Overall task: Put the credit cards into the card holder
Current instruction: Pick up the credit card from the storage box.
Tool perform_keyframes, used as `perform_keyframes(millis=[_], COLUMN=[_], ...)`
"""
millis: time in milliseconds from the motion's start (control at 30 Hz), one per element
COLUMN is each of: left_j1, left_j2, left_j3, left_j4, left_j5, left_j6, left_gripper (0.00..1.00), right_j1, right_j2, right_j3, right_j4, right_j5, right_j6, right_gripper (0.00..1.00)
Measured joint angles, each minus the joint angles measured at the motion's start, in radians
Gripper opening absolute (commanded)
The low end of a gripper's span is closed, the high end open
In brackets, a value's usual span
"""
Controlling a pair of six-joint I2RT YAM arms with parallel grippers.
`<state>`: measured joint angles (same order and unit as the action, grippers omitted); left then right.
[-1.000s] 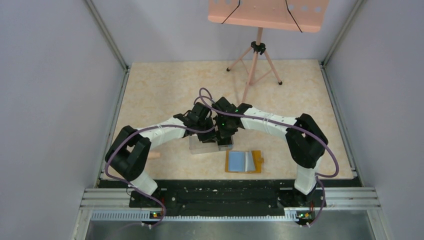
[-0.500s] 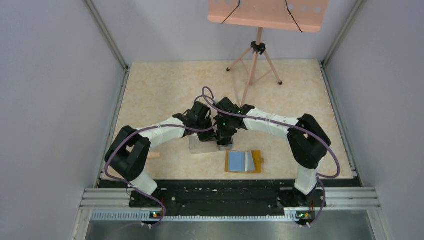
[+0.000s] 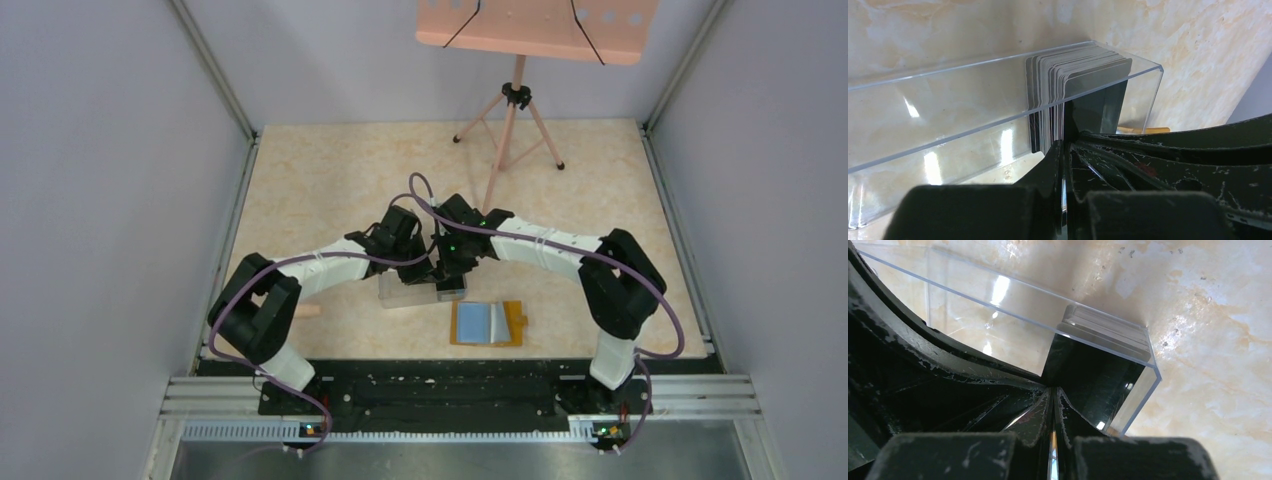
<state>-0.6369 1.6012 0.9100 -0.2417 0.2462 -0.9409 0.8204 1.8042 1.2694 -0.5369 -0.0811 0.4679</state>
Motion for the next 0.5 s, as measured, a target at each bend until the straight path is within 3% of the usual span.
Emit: perform_keyframes(millis=[500], left_j1=[-0.009], left_j2=[0.0], left_j3=[0.004], left_j4=[0.019], left_j5=[0.008], left_j6=[0.003], left_gripper=[0.0], right_j1=[0.0], right_j2=[-0.026], right_j3=[0.0], right_j4=[-0.115], right_j5=[0.043], right_j6=[-0.004], right_gripper=[0.0])
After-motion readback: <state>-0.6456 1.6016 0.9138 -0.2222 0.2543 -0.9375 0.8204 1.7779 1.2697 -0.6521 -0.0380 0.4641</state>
